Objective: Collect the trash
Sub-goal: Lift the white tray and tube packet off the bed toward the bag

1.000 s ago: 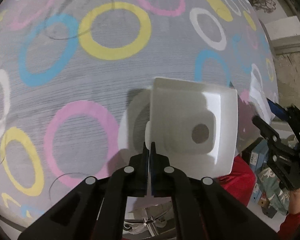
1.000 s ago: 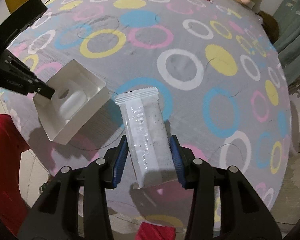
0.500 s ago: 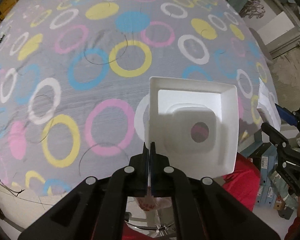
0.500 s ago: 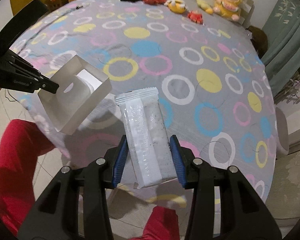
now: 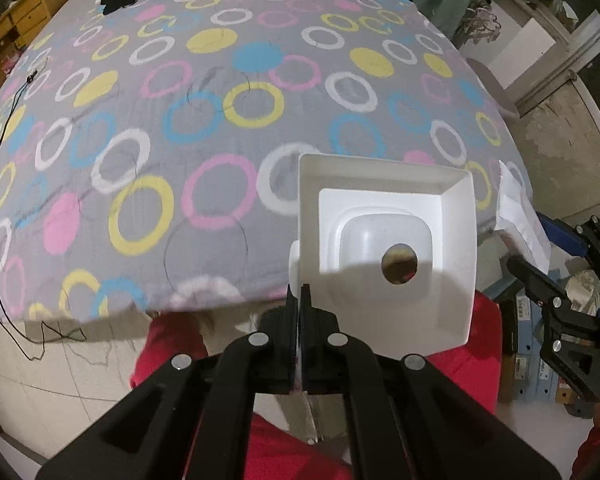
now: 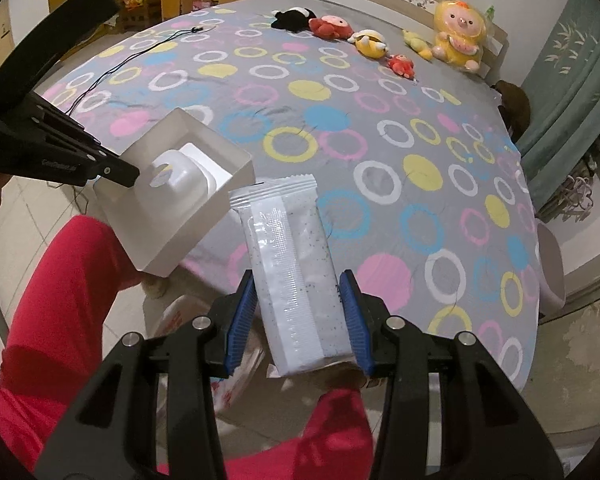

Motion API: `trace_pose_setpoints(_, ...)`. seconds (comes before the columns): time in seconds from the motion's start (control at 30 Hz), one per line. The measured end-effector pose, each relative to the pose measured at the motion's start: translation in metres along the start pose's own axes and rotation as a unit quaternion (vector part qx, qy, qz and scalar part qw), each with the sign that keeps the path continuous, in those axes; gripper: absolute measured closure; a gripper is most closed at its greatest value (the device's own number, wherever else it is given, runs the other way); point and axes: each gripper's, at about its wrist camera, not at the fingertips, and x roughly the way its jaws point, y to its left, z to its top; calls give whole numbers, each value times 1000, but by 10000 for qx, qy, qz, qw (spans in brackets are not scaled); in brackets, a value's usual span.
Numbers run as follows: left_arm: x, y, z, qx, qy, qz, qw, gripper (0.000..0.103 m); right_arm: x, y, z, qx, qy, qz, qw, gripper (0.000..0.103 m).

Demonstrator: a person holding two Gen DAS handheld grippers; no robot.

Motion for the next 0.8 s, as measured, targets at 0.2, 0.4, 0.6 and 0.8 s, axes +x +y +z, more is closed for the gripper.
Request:
trace_pose_setpoints(0.2, 4, -9, -37, 3, 34, -38, 10000, 101, -11, 25, -37, 7, 116, 79, 9999, 61)
trace_pose_setpoints(0.4, 19, -16, -67, -25, 183, -91, 9998, 101, -13, 46, -69, 46, 276, 154, 9995, 61)
trace_pose_setpoints(0.6, 35, -17, -90, -62, 298, -93, 9995, 101, -10, 62, -89, 85, 394, 215, 9990, 61)
trace_pose_setpoints(0.8, 54, -16, -106, -103, 443, -95, 9989, 101, -3, 69, -100, 147, 493, 278, 9983, 61)
